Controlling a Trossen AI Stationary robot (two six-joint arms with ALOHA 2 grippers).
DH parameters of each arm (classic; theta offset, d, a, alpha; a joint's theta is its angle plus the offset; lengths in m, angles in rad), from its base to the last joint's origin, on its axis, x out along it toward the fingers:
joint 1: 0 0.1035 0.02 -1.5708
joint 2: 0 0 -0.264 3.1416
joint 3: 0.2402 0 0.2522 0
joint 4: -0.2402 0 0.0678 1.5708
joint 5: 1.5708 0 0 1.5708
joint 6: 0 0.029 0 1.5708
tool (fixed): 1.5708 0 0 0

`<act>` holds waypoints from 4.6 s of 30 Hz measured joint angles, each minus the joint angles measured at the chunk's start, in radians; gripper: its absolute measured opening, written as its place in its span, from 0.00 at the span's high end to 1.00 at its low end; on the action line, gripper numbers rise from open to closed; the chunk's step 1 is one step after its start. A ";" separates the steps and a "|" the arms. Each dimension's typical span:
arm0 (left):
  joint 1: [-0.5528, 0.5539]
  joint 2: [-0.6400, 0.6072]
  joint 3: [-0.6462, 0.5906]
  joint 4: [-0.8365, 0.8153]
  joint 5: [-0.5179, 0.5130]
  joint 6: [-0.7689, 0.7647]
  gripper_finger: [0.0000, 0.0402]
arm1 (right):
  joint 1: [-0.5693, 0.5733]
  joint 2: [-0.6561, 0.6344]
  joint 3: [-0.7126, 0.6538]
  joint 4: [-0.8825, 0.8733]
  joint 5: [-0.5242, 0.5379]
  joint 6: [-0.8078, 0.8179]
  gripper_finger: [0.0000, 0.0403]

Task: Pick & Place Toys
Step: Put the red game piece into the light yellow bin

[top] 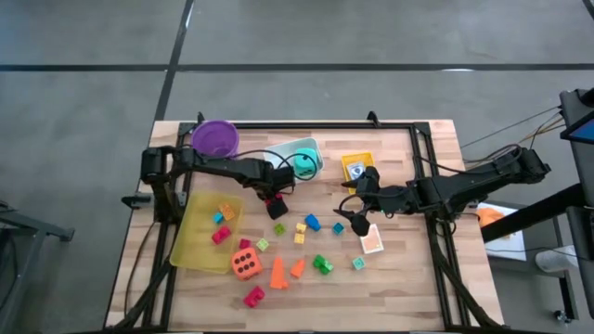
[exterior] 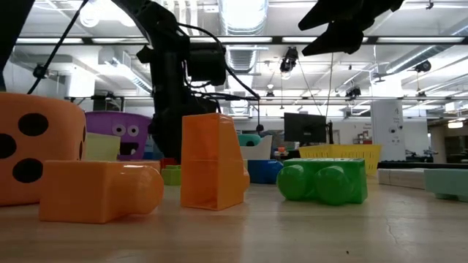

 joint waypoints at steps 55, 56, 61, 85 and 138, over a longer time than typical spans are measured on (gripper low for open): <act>-0.013 -0.432 -0.039 -0.203 0.058 -0.102 0.88 | 0.000 0.000 0.000 0.014 -0.002 -0.012 0.01; -0.016 -0.451 -0.039 -0.224 0.059 -0.107 0.88 | 0.000 0.000 0.000 0.014 -0.002 -0.012 0.01; -0.040 -0.541 -0.039 -0.354 0.062 -0.155 0.88 | 0.000 0.000 0.000 0.014 -0.002 -0.015 0.01; -0.342 -0.684 -0.039 -0.683 0.038 -0.547 0.88 | 0.000 0.000 0.000 0.014 -0.002 -0.011 0.01; -0.573 -0.678 -0.545 -0.298 0.055 -1.004 0.88 | 0.000 0.000 0.000 0.015 -0.006 -0.006 0.01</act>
